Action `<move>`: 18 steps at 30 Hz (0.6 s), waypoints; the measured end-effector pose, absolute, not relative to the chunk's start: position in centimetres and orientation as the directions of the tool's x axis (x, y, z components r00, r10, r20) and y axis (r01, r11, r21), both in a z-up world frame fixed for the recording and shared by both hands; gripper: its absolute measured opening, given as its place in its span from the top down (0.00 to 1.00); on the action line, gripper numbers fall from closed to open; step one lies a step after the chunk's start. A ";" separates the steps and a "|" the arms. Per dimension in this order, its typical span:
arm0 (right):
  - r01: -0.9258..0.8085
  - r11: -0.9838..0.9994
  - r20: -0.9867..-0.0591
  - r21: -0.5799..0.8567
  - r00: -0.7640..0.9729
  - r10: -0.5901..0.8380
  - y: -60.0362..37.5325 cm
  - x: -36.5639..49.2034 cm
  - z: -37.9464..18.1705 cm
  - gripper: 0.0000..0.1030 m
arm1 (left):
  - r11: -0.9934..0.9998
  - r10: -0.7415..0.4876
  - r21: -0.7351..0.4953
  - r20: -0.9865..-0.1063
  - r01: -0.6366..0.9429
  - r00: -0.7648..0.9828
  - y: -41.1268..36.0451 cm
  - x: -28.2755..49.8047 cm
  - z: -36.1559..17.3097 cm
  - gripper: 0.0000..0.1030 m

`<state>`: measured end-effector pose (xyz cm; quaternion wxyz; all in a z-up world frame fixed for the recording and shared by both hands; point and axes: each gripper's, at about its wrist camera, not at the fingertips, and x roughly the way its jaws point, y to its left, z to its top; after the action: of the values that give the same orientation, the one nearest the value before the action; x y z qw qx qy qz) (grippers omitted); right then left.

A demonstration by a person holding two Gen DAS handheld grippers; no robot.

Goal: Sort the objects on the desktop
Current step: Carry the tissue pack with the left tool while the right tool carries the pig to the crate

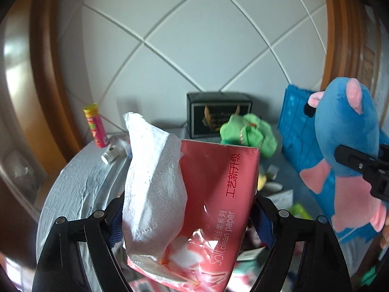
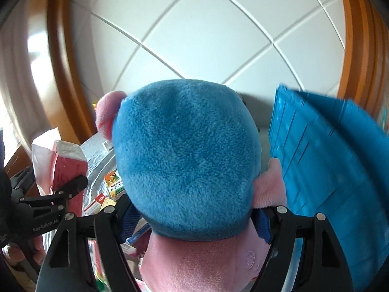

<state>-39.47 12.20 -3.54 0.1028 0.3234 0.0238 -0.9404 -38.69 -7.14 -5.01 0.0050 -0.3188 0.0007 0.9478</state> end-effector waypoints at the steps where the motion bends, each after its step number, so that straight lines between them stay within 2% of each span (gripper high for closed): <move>1: 0.226 -0.974 -0.605 0.012 -0.774 -0.187 12.9 -39.2 -2.9 0.26 | -1.000 -0.001 -0.006 -0.598 0.005 -0.802 -6.3 -38.2 -4.4 0.18; 10: 0.296 -0.955 -0.558 0.024 -0.788 -0.258 17.8 -36.5 1.0 0.26 | -0.999 -0.039 0.032 -0.578 0.025 -0.815 -1.2 -35.4 -1.5 0.18; 18: 0.263 -0.964 -0.532 0.036 -0.812 -0.242 20.0 -35.1 2.7 0.26 | -0.999 -0.023 0.041 -0.562 0.000 -0.827 0.1 -35.5 -1.0 0.18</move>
<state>-35.15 19.96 2.65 0.1327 0.2768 0.0195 -0.9515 -35.54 0.05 -1.00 -0.0059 -0.2941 0.0198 0.9555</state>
